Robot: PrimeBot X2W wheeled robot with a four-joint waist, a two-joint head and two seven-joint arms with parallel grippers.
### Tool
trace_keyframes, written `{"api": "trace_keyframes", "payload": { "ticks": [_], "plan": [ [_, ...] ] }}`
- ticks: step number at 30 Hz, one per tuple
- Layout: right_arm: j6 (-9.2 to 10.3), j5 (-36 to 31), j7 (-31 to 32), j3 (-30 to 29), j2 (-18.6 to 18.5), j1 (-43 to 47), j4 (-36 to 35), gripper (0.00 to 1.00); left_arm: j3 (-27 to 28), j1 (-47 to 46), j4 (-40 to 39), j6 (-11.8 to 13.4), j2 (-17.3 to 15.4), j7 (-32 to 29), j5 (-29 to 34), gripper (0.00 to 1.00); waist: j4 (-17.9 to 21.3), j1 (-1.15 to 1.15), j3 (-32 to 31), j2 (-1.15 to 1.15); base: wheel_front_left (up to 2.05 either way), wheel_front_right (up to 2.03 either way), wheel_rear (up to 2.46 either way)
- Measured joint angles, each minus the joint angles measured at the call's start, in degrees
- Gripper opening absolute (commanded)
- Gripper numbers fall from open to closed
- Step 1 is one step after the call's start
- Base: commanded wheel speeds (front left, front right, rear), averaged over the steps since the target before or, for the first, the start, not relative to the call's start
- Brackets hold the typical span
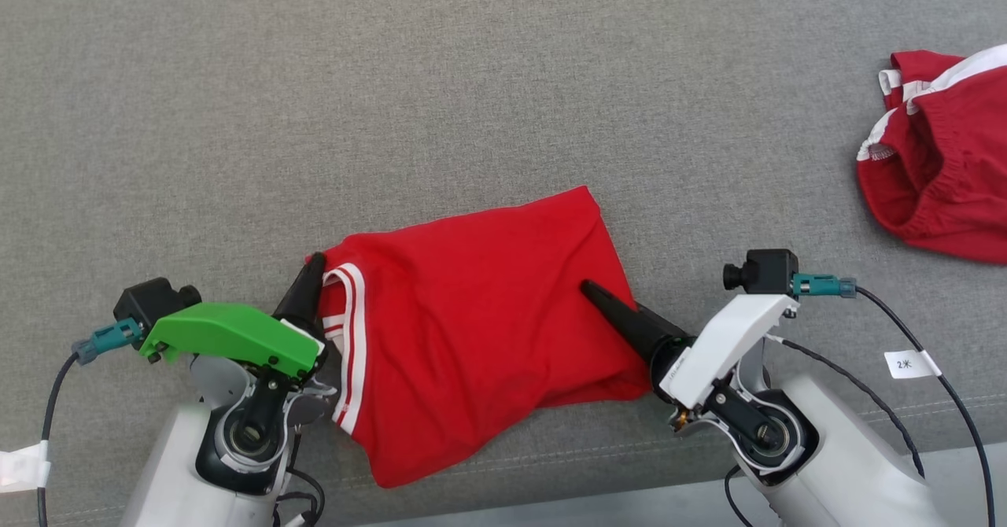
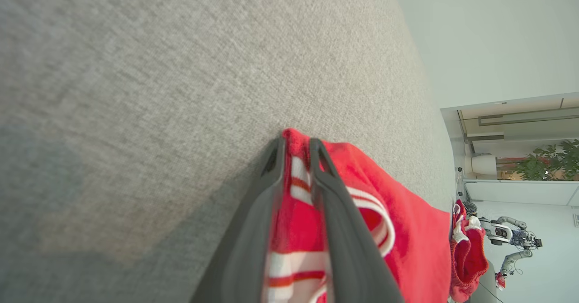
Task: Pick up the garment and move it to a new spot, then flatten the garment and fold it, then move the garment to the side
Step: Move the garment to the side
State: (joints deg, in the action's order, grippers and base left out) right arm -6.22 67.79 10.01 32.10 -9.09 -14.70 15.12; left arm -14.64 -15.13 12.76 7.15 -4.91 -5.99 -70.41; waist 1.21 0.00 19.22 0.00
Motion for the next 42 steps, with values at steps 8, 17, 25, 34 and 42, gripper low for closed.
{"api": "trace_keyframes", "payload": {
  "ticks": [8,17,25,34,42],
  "plan": [
    [-0.33,1.9,2.8,0.4,-1.3,-1.5,1.8,0.0,1.8,-0.5,0.7,0.0,0.7,1.3,-0.3,1.0,-0.2,0.0,-0.3,0.0,0.0,0.0,0.0],
    [-0.34,1.3,4.9,-2.5,-8.9,-7.5,2.3,0.0,5.7,2.2,0.0,0.0,0.6,4.6,-1.1,1.0,0.3,0.0,-1.2,0.0,0.0,0.0,0.0],
    [-0.35,-0.3,6.5,-8.2,-18.3,-15.1,1.8,0.0,6.1,4.7,-3.6,0.0,0.9,6.1,-3.0,1.0,0.8,0.0,-1.5,0.0,0.0,0.0,0.0],
    [0.77,2.1,7.4,-15.3,-24.9,-16.3,1.9,0.0,2.0,6.3,-9.5,-0.1,-0.5,6.2,1.3,1.0,2.0,0.0,-0.7,0.0,0.0,0.0,0.0],
    [2.99,3.5,7.9,-18.6,-26.9,-17.2,4.0,0.0,1.3,7.5,-12.0,-0.1,-3.1,5.5,4.3,1.0,3.4,0.0,1.7,0.0,0.0,0.0,0.0]
  ]
}}
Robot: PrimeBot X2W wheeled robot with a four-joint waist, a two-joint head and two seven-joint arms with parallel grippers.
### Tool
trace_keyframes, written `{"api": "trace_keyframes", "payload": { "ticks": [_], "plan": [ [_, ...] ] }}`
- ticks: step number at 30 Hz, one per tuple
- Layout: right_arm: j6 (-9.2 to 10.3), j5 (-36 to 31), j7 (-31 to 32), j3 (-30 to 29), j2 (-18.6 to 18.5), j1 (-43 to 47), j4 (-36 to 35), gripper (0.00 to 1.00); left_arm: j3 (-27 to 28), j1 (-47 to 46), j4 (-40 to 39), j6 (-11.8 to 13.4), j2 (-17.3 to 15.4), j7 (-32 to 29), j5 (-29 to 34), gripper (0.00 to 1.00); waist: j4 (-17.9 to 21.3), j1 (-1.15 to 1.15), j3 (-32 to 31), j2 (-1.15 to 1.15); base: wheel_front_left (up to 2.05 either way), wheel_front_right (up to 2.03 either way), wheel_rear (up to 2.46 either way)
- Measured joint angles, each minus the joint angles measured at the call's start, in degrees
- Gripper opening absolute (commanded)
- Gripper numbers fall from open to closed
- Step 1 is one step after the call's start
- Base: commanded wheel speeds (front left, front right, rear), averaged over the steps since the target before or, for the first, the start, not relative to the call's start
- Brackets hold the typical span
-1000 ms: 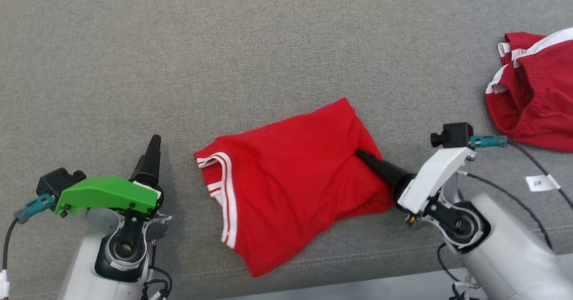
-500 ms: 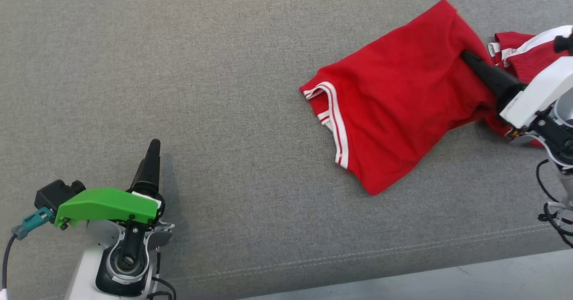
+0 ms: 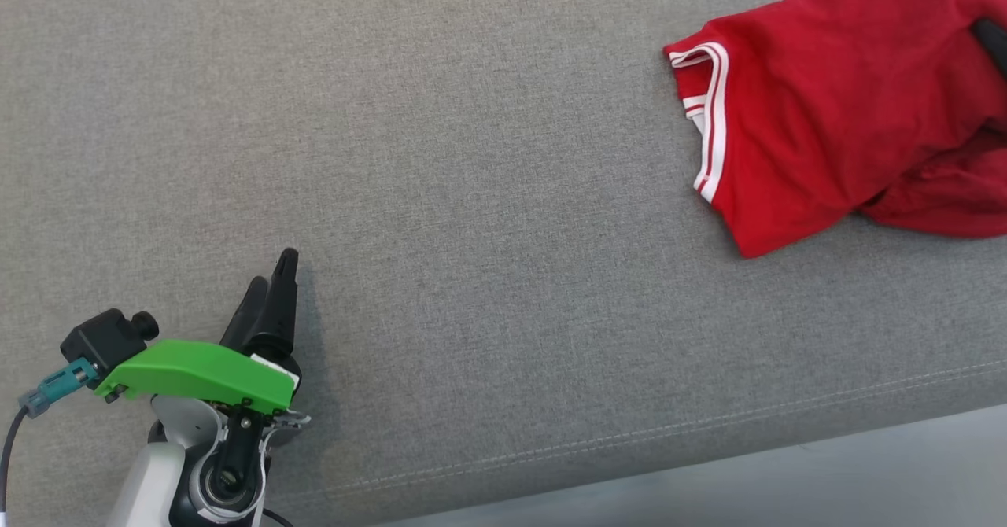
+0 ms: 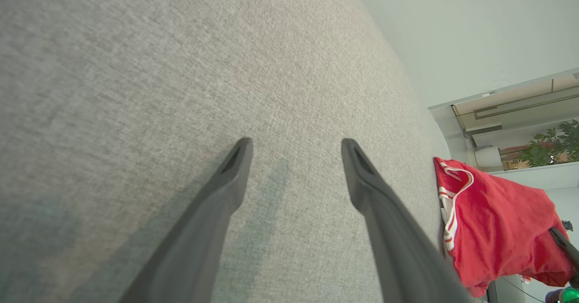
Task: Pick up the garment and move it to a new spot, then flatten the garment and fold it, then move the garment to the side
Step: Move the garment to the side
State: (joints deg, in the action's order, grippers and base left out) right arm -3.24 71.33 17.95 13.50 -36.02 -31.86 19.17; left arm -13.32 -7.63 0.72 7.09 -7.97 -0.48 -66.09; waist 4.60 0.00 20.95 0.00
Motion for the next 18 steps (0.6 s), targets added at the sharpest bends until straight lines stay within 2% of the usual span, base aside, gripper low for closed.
{"api": "trace_keyframes", "payload": {
  "ticks": [6,12,18],
  "plan": [
    [1.55,1.6,-0.1,-3.3,-2.2,-0.6,2.0,0.0,0.1,0.0,-1.5,0.0,-0.2,-0.5,0.4,1.0,0.2,0.0,1.8,0.0,0.0,0.0,0.0],
    [1.9,2.4,-0.3,-5.7,-5.0,-0.5,6.7,0.0,0.3,0.4,-2.6,0.0,-0.6,-1.0,0.6,1.0,-0.5,0.0,2.3,0.0,0.0,0.0,0.0],
    [2.75,2.3,-1.3,-5.7,-4.4,1.9,11.0,0.0,0.9,1.0,-3.4,0.1,-1.1,-1.6,1.7,1.0,-1.1,0.0,1.7,0.0,0.0,0.0,0.0]
  ]
}}
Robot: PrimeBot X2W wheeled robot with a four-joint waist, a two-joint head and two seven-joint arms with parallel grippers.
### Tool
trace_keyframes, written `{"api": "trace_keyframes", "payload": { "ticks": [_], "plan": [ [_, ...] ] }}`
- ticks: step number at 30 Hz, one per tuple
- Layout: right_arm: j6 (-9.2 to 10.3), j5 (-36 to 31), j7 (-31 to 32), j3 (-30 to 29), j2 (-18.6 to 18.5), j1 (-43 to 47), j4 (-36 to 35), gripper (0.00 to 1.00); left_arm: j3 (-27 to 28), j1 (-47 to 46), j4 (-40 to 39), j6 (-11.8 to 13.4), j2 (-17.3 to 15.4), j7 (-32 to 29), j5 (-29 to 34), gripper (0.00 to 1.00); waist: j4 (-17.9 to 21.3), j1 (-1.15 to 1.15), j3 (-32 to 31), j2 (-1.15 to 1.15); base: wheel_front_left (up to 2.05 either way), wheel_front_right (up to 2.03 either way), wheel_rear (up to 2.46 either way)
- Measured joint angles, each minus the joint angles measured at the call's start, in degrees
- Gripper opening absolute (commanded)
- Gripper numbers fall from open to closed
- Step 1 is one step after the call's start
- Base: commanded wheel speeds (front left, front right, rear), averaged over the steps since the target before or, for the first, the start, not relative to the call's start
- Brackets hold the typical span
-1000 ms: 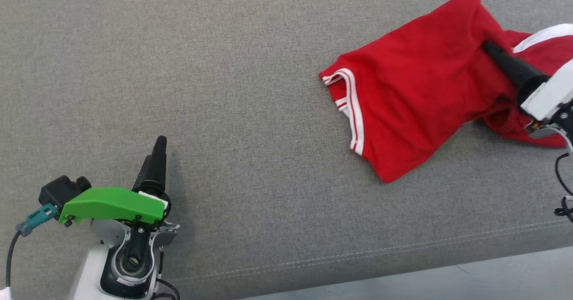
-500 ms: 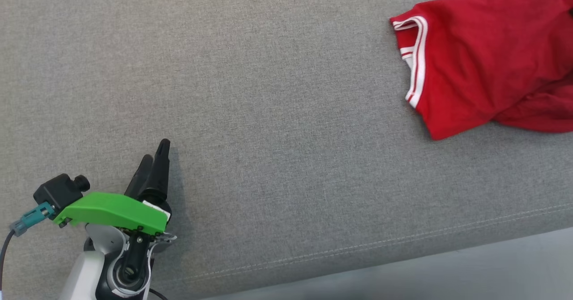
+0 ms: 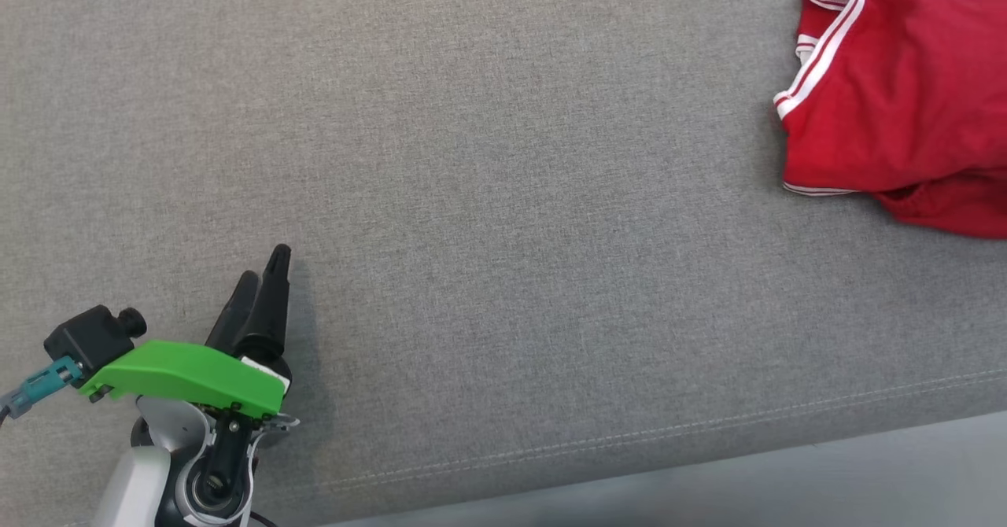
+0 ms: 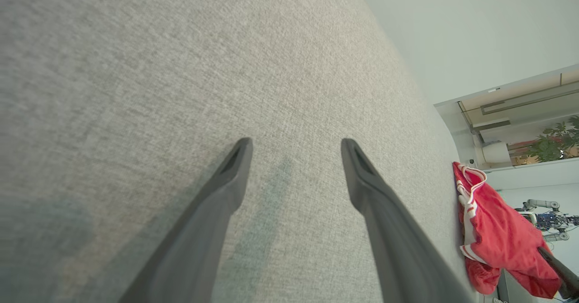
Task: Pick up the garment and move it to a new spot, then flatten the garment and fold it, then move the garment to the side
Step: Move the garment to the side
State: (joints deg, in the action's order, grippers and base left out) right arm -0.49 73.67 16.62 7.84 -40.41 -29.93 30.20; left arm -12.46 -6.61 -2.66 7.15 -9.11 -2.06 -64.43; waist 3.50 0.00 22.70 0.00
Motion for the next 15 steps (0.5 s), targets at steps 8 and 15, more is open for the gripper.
{"api": "trace_keyframes", "payload": {
  "ticks": [8,15],
  "plan": [
    [1.13,-2.4,-4.0,0.6,1.1,4.5,5.1,1.0,1.1,1.1,-1.6,0.0,-0.3,-0.7,1.5,1.0,-0.5,0.0,-0.5,0.0,0.0,0.0,0.0],
    [0.03,-8.0,-11.5,2.0,1.0,5.9,5.9,1.0,1.4,1.2,-3.4,0.0,-0.8,0.6,4.4,1.0,-0.5,0.0,-1.5,0.0,0.0,0.0,0.0]
  ]
}}
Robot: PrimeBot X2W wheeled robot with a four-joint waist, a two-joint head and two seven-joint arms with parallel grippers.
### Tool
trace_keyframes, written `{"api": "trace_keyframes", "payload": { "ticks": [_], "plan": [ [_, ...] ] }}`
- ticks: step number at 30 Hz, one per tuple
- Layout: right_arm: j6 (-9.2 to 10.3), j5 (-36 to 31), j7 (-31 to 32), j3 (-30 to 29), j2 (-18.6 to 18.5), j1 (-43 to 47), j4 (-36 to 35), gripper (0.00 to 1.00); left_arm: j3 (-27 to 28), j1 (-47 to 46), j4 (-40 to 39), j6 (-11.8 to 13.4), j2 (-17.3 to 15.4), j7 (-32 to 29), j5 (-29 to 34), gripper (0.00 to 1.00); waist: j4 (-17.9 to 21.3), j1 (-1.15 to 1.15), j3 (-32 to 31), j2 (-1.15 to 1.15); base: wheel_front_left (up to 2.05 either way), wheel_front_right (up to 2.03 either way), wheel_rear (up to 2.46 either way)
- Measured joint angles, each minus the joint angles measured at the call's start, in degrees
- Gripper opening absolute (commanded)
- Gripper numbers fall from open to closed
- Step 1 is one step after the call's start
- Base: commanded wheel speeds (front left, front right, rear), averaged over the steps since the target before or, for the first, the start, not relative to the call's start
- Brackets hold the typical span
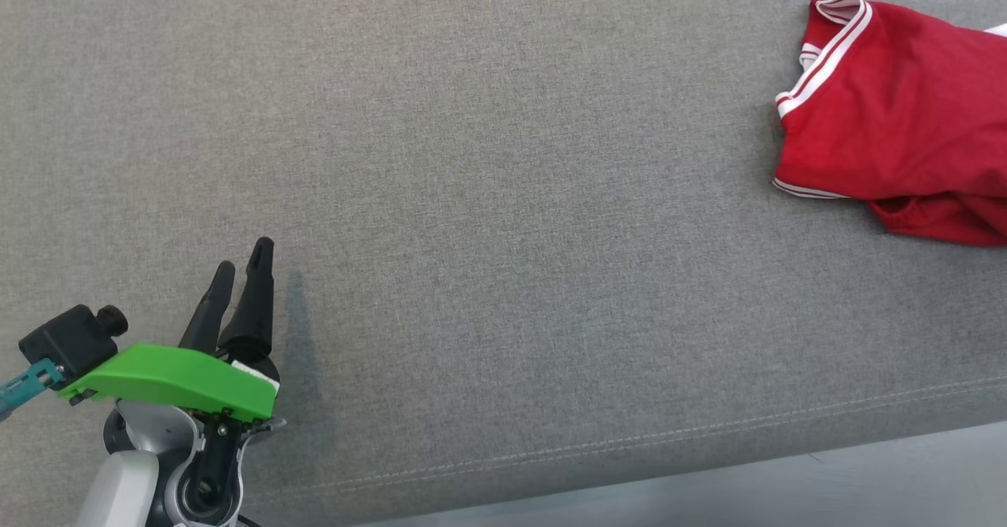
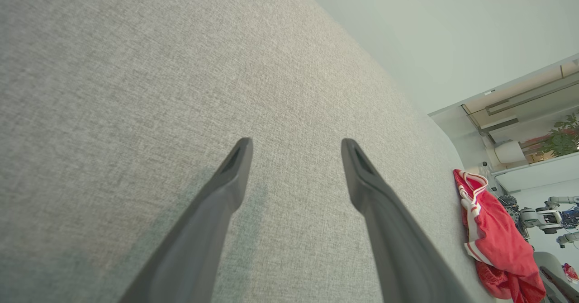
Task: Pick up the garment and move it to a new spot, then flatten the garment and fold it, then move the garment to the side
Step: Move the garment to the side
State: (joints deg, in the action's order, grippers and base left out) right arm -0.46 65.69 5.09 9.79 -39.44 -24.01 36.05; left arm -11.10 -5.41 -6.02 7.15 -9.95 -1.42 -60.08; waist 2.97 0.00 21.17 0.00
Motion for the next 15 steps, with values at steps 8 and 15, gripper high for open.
{"api": "trace_keyframes", "payload": {
  "ticks": [8,15],
  "plan": [
    [-2.04,-6.5,-9.7,1.4,-1.1,2.3,-4.5,1.0,0.8,2.1,0.6,0.0,-0.9,2.4,2.2,1.0,-0.2,0.0,-3.3,0.0,0.0,0.0,0.0],
    [-1.91,-10.7,-15.7,3.6,0.5,4.5,-11.1,1.0,1.3,5.3,4.2,0.0,-4.8,4.8,10.6,1.0,-0.6,0.0,-7.4,0.0,0.0,0.0,0.0]
  ]
}}
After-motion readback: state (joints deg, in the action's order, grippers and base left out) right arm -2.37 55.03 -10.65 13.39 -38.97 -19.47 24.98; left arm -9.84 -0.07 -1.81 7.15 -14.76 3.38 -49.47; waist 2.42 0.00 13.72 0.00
